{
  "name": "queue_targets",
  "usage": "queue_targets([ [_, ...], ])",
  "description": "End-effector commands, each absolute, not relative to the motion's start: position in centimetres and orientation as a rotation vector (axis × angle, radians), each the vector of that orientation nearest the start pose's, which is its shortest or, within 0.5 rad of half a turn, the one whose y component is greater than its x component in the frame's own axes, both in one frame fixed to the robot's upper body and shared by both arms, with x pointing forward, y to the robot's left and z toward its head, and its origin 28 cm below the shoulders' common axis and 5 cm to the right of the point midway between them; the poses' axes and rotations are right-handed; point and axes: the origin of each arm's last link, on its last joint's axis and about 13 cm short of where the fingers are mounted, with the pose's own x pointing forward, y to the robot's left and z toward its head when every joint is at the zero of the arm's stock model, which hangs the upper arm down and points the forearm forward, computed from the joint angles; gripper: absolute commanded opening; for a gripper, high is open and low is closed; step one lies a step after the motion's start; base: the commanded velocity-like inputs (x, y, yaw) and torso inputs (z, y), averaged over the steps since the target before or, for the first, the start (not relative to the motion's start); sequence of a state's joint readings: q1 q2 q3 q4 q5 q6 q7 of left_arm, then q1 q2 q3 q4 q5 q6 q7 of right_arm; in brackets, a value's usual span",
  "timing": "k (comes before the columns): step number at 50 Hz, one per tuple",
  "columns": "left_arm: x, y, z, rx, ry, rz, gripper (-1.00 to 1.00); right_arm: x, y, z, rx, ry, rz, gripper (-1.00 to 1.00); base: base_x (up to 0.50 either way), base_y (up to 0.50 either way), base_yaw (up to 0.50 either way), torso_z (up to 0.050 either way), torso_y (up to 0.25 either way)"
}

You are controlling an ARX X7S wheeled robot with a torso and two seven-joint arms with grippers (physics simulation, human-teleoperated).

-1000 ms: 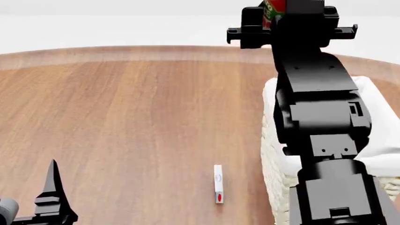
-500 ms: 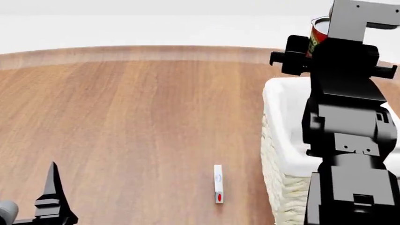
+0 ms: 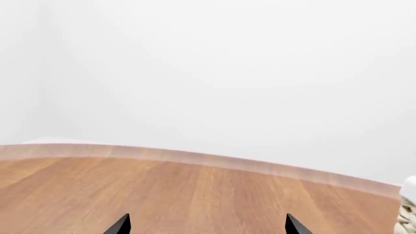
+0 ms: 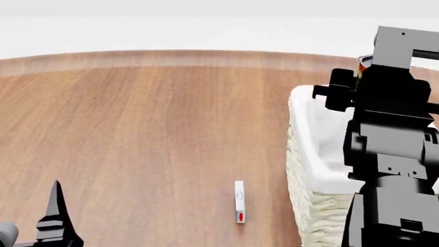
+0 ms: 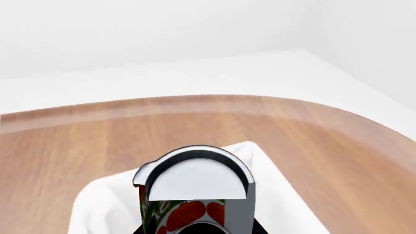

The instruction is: Pick up the tomato sauce, and put it in the basket.

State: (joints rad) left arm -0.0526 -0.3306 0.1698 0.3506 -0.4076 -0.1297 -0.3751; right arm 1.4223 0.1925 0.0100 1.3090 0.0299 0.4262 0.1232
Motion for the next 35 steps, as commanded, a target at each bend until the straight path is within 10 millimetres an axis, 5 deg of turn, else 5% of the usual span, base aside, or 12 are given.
queue_targets([
  [1,21.6,22.6,8.4,-0.112,-0.164,0.086,1.0,41.5,-18.7,19.9,-0.059,0.394,-0.344,-1.0,0.0,0.0,0.0,0.0,0.0],
  [35,21.3,22.6,8.7,-0.114,-0.169,0.08,1.0,40.5,-19.1,17.9,-0.079,0.562,-0.324,-1.0,0.0,0.0,0.0,0.0,0.0],
])
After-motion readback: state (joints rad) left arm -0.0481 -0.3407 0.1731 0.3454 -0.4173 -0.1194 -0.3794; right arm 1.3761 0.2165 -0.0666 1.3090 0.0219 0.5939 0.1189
